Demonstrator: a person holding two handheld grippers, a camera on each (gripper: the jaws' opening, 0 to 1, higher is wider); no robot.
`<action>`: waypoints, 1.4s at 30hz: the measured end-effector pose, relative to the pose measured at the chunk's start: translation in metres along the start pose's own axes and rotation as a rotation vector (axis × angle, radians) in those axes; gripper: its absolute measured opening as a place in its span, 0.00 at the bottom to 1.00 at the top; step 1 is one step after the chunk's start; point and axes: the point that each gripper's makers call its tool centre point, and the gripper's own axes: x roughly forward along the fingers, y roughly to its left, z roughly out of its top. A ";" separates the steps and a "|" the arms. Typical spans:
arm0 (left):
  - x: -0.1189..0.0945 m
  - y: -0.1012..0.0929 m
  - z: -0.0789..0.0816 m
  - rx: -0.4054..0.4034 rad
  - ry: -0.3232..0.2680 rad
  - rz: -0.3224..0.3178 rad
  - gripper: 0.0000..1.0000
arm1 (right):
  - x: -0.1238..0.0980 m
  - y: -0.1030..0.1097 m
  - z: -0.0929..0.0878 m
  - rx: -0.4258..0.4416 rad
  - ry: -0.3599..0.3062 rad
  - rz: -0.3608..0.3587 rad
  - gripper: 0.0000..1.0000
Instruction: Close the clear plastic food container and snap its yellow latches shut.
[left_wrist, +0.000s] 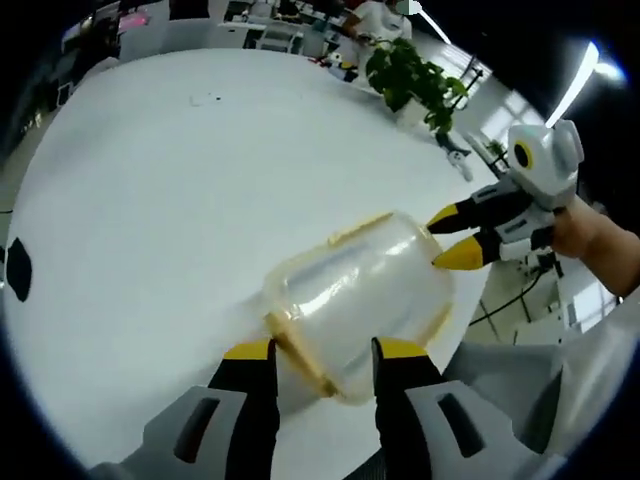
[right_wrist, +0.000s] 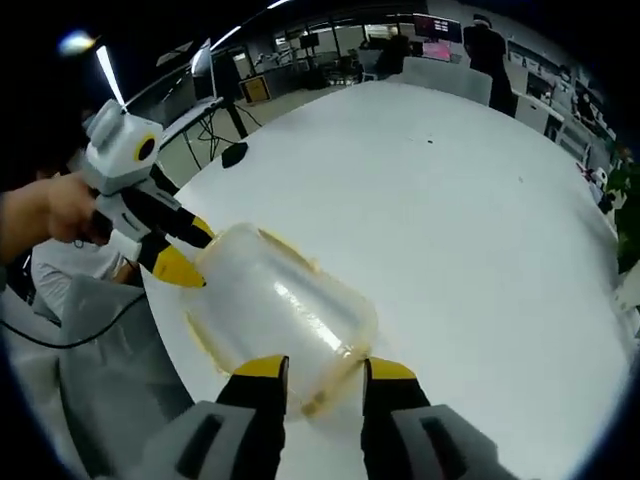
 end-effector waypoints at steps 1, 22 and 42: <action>0.000 0.000 0.000 -0.001 0.003 -0.002 0.35 | 0.000 0.000 0.000 -0.003 0.000 0.000 0.26; -0.002 -0.004 0.003 -0.042 -0.013 -0.002 0.32 | 0.003 0.003 -0.001 0.068 0.044 -0.025 0.23; 0.002 -0.002 0.001 -0.029 -0.031 -0.011 0.35 | 0.004 -0.001 0.008 -0.038 0.023 -0.001 0.28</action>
